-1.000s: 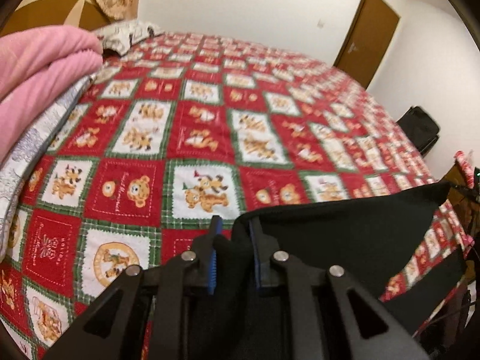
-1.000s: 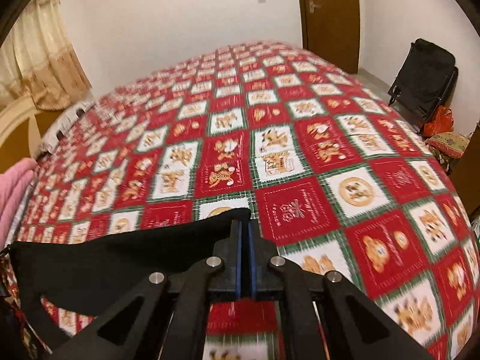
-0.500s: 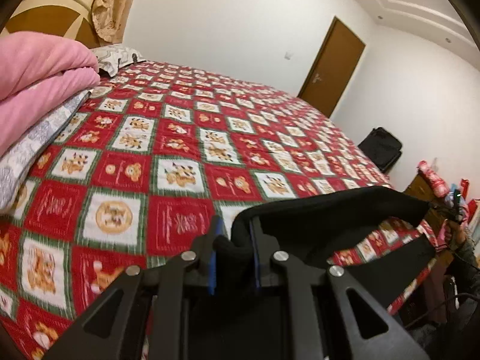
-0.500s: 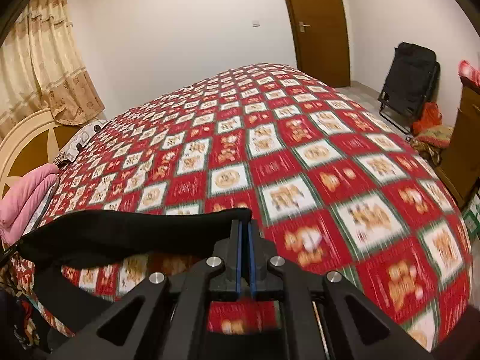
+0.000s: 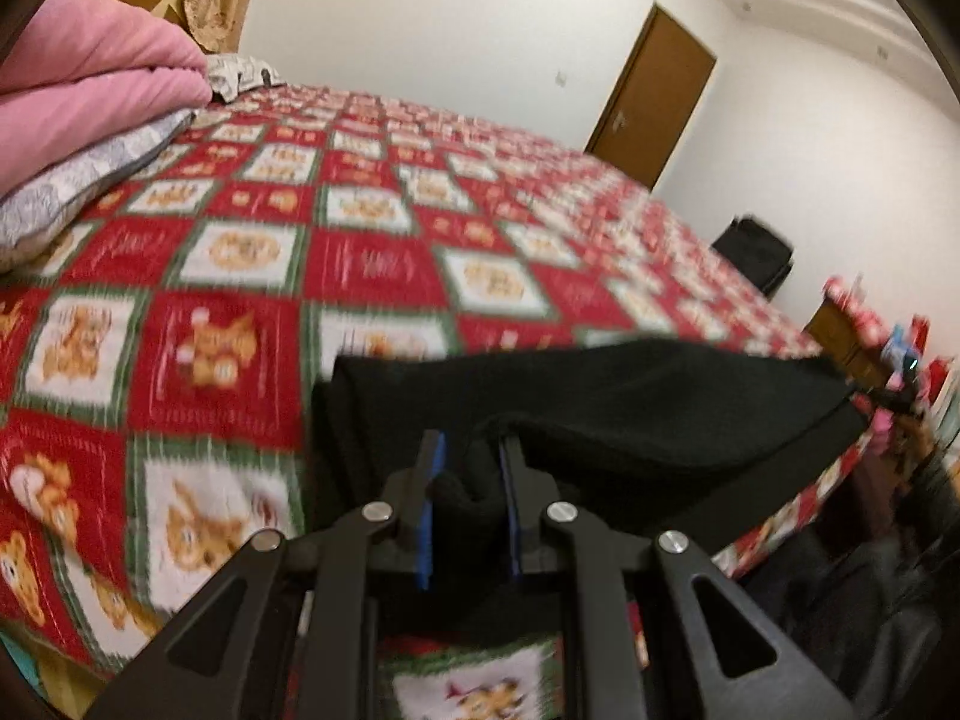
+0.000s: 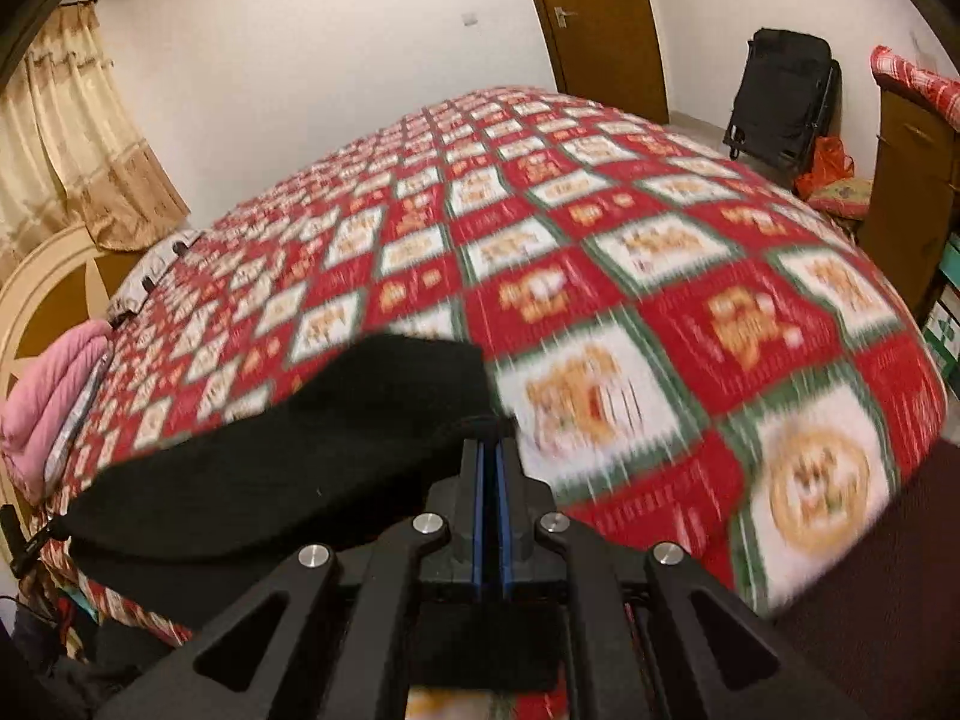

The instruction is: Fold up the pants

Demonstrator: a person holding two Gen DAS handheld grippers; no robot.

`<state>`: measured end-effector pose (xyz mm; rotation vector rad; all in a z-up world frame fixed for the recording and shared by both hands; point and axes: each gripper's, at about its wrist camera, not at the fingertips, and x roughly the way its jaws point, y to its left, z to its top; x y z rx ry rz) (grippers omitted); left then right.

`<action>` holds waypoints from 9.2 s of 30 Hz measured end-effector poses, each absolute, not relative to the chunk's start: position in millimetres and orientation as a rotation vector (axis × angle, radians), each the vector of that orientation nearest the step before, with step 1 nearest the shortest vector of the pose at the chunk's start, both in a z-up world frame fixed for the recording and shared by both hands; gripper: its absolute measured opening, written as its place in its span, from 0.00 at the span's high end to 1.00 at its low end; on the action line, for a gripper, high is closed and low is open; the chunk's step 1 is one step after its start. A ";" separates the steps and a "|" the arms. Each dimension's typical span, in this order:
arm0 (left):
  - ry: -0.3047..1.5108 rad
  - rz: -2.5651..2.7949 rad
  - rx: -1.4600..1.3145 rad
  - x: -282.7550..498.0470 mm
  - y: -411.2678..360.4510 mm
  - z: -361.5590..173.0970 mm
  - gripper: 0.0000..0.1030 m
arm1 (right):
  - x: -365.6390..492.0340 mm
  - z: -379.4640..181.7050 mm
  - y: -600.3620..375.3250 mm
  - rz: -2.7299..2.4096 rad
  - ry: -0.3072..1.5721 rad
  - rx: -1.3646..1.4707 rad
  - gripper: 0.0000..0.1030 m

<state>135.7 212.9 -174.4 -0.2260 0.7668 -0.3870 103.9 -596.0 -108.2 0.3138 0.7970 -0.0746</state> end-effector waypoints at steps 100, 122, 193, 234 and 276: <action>0.764 -0.115 0.167 63.1 257.2 -215.2 0.58 | 115.6 -193.9 -139.4 0.785 1.076 -0.498 0.95; 0.662 -0.627 0.190 131.6 28.8 -146.2 0.57 | 88.2 -119.6 -439.2 0.029 0.892 0.205 0.95; 0.683 -0.511 0.173 141.3 26.6 -145.2 0.40 | 58.2 -49.7 -498.7 -0.180 0.613 0.329 0.95; 0.748 -0.474 0.150 135.8 50.0 -190.9 0.28 | 316.8 -216.5 -59.5 0.811 1.415 0.479 0.83; 0.765 -0.078 0.049 154.1 176.3 -193.5 0.23 | 256.3 -188.5 -56.6 0.829 1.113 0.091 0.53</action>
